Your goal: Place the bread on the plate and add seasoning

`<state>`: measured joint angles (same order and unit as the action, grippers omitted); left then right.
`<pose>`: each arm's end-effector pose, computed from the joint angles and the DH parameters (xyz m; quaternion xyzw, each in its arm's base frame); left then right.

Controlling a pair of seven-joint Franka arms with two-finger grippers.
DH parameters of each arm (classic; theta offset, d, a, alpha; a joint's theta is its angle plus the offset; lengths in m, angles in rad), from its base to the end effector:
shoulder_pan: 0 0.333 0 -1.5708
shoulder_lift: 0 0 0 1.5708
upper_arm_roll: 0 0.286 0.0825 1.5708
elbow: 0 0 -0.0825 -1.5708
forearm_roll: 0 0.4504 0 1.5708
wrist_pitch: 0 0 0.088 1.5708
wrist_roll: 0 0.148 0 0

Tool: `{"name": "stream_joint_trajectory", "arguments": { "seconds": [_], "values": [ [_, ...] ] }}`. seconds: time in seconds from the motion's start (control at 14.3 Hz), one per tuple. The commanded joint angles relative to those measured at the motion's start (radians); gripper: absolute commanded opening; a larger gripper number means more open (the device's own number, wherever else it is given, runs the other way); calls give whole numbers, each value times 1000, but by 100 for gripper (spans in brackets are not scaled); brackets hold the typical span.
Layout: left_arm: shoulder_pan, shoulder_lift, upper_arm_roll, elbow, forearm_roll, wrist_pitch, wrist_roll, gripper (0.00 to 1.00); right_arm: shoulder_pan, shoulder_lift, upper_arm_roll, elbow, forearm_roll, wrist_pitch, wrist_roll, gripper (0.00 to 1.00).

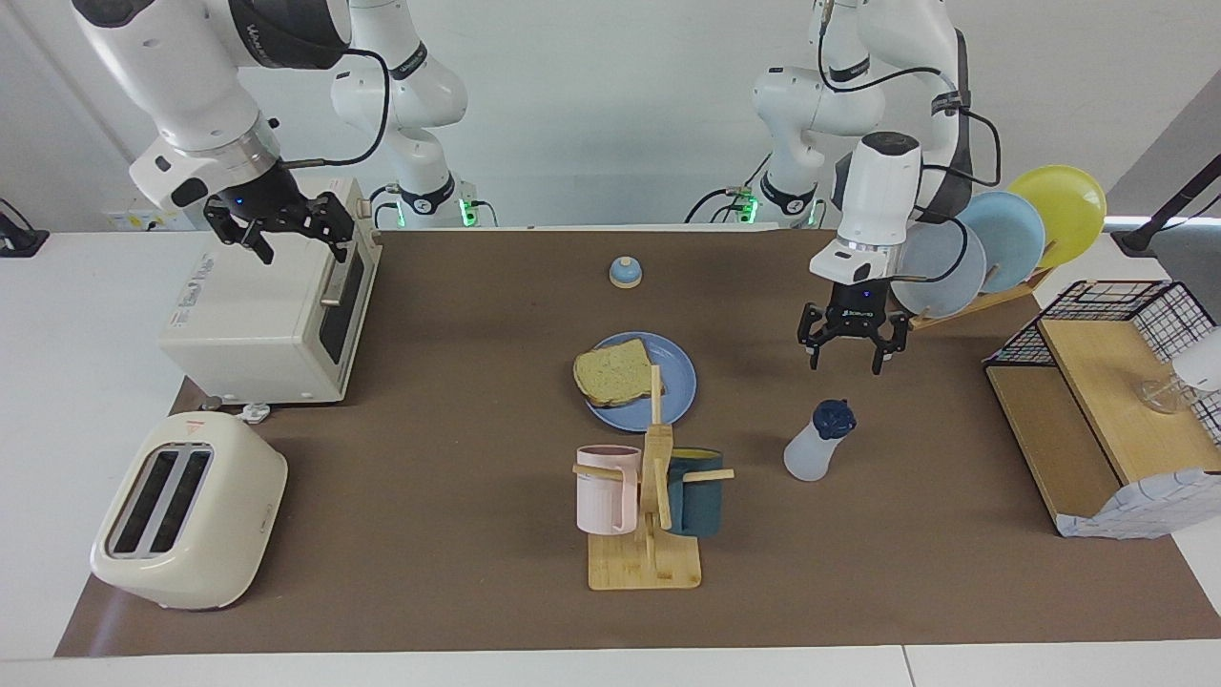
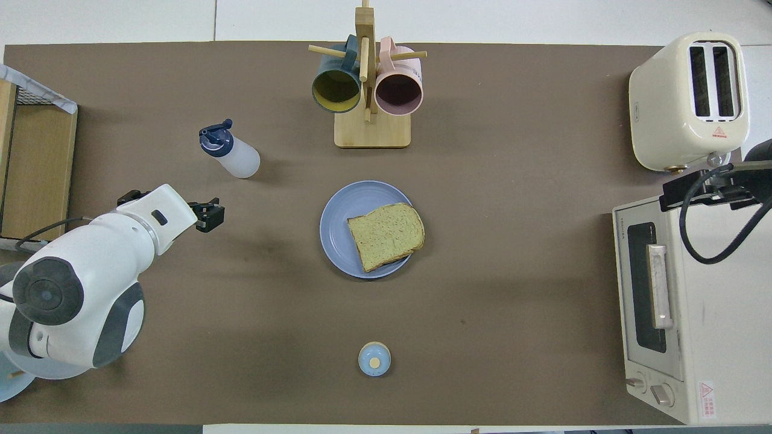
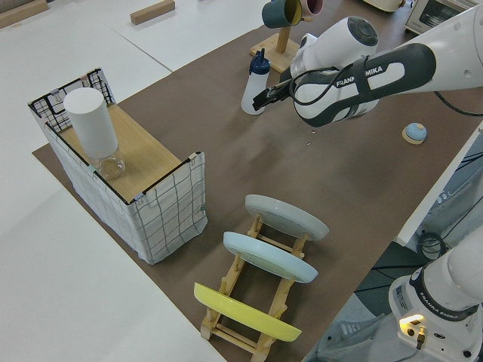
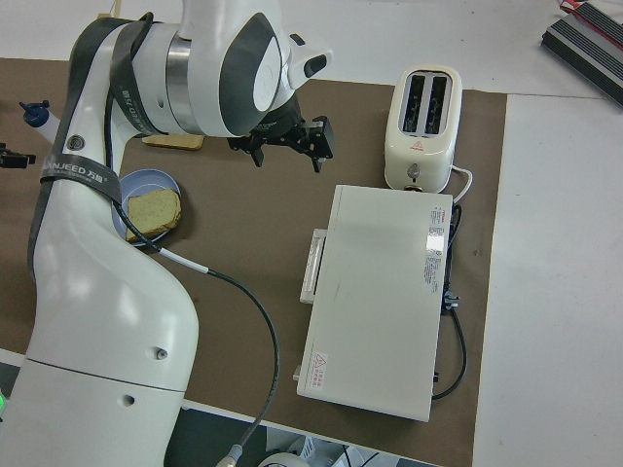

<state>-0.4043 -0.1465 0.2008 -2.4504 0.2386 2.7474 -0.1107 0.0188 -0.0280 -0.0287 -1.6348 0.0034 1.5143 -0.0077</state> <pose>0.5587 -0.1237 0.2900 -0.9642 0.1400 -0.2242 0.0194 0.6015 -0.0056 0.5319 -0.9989 0.0011 0.0462 0.0025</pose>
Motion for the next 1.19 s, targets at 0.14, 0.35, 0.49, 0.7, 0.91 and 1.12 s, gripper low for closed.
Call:
{"name": "stream_joint_trajectory", "arguments": {
  "seconds": [0.14, 0.35, 0.49, 0.7, 0.91, 1.12],
  "values": [
    [-5, -62, -11, 79, -2, -262, 17, 100, -3, -10, 0, -16, -3, 14, -18, 100],
    [-22, -56, -9, 151, -10, -379, 17, 100, -5, -10, 0, -16, -3, 14, -18, 100],
    [-21, -51, -9, 191, -12, -429, 16, 100, -3, -10, 0, -16, -3, 14, -18, 100],
    [-21, -22, -6, 286, -13, -538, 16, 100, -3, -10, 0, -16, -3, 14, -18, 100],
    [-14, -4, 6, 362, -57, -606, 11, 100, -5, -10, 0, -16, -3, 14, -18, 100],
    [-1, 34, 8, 463, -116, -701, 8, 100, -3, -10, 0, -16, -3, 14, -18, 100]
  ]
}}
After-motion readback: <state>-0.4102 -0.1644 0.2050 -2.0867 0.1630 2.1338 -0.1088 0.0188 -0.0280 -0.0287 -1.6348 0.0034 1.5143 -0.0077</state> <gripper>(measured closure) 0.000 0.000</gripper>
